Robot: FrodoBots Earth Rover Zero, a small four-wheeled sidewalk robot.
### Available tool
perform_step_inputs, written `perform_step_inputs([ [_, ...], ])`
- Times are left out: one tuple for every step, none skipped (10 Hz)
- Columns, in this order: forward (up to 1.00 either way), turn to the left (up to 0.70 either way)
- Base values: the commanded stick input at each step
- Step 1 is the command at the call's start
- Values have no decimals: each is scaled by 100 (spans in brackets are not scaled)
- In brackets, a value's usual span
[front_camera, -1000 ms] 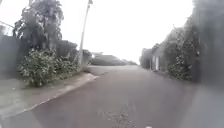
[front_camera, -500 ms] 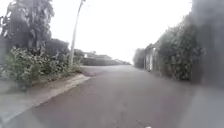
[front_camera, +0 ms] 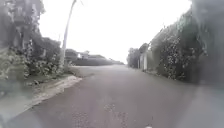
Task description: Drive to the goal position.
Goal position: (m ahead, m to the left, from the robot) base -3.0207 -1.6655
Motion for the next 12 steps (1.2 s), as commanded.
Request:
perform_step_inputs([
  [70,0],
  [70,0],
  [70,0],
  [70,0],
  [70,0],
  [70,0],
  [70,0],
  [70,0],
  [70,0],
  [70,0],
  [70,0],
  [70,0],
])
